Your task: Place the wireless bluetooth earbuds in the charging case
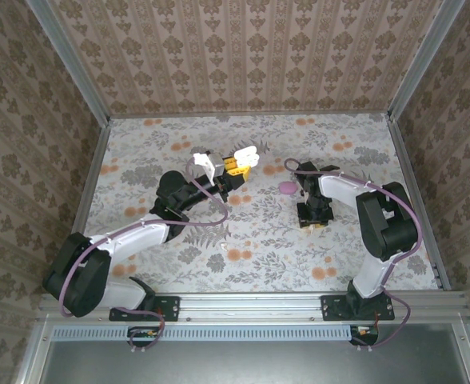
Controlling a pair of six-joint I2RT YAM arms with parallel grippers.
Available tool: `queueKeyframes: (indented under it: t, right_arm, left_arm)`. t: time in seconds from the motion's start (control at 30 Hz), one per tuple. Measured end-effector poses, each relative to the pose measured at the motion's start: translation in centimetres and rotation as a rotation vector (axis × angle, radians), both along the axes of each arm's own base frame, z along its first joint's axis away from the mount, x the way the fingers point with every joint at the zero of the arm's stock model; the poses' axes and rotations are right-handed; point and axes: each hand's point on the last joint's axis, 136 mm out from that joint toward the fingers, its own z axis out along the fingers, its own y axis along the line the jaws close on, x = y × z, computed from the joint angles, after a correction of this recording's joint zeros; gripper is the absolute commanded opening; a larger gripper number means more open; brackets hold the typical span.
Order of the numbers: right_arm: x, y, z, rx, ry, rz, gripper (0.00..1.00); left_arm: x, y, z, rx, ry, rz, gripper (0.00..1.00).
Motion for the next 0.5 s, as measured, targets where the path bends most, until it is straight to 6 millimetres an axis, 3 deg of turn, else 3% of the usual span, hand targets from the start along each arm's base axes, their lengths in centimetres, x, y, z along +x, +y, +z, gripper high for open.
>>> queueKeyframes:
  t: [0.5]
  right_arm:
    - [0.08,0.02,-0.02,0.001,-0.003,-0.001,0.30]
  left_arm:
    - [0.06,-0.05,-0.33,0.009,0.012,0.000,0.14]
